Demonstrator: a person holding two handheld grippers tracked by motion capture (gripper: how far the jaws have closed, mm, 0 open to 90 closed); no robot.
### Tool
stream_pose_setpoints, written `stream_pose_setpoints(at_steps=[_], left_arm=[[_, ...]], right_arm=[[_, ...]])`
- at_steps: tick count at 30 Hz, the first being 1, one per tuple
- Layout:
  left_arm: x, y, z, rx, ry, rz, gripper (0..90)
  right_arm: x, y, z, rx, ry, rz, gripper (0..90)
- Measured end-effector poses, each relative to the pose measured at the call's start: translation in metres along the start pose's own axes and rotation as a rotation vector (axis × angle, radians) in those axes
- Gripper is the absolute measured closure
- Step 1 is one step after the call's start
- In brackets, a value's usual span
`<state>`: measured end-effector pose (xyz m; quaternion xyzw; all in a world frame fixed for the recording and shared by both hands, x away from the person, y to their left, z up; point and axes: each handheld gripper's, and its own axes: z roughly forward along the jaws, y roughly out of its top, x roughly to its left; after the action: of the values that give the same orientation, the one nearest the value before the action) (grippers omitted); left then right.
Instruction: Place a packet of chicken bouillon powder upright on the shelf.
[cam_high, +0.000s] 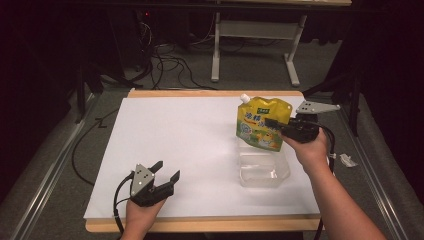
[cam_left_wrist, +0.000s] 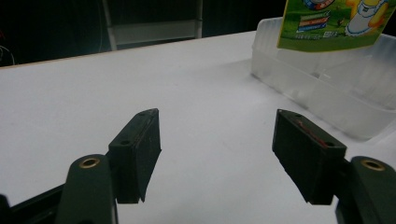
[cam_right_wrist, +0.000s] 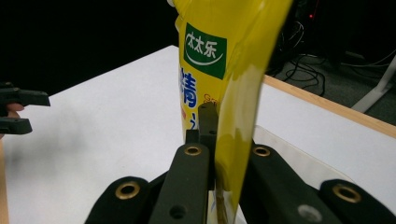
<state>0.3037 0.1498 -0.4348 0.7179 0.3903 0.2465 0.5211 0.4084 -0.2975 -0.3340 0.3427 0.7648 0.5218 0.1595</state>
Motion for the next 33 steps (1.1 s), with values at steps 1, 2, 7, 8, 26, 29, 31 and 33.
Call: stream_pose_setpoints(at_steps=[1, 2, 7, 8, 26, 29, 31, 33], left_arm=[[0.000, 0.000, 0.000, 0.000, 0.000, -0.001, 33.1], [0.000, 0.000, 0.000, 0.002, -0.001, 0.000, 33.1], [0.000, 0.000, 0.000, 0.003, -0.002, 0.004, 33.1], [0.000, 0.000, 0.000, 0.003, -0.002, 0.004, 33.1], [0.000, 0.000, 0.001, 0.002, -0.005, 0.001, 33.3], [0.000, 0.000, 0.001, 0.001, -0.008, 0.001, 33.3], [0.000, 0.000, 0.001, 0.001, -0.009, 0.002, 33.3], [0.000, 0.000, 0.001, 0.003, -0.010, 0.002, 33.3]], right_arm=[[-0.001, 0.000, 0.001, 0.003, -0.001, 0.003, 90.0], [-0.002, -0.002, 0.002, 0.007, -0.005, 0.004, 90.0], [-0.006, -0.007, 0.001, 0.016, -0.010, 0.007, 90.0], [-0.006, -0.007, 0.001, 0.016, -0.010, 0.007, 90.0], [-0.002, -0.014, 0.005, 0.042, -0.027, 0.011, 90.0], [-0.002, -0.015, 0.008, 0.044, -0.031, 0.016, 90.0], [-0.003, -0.017, 0.010, 0.043, -0.033, 0.024, 90.0], [-0.005, -0.021, 0.012, 0.050, -0.033, 0.030, 90.0]])
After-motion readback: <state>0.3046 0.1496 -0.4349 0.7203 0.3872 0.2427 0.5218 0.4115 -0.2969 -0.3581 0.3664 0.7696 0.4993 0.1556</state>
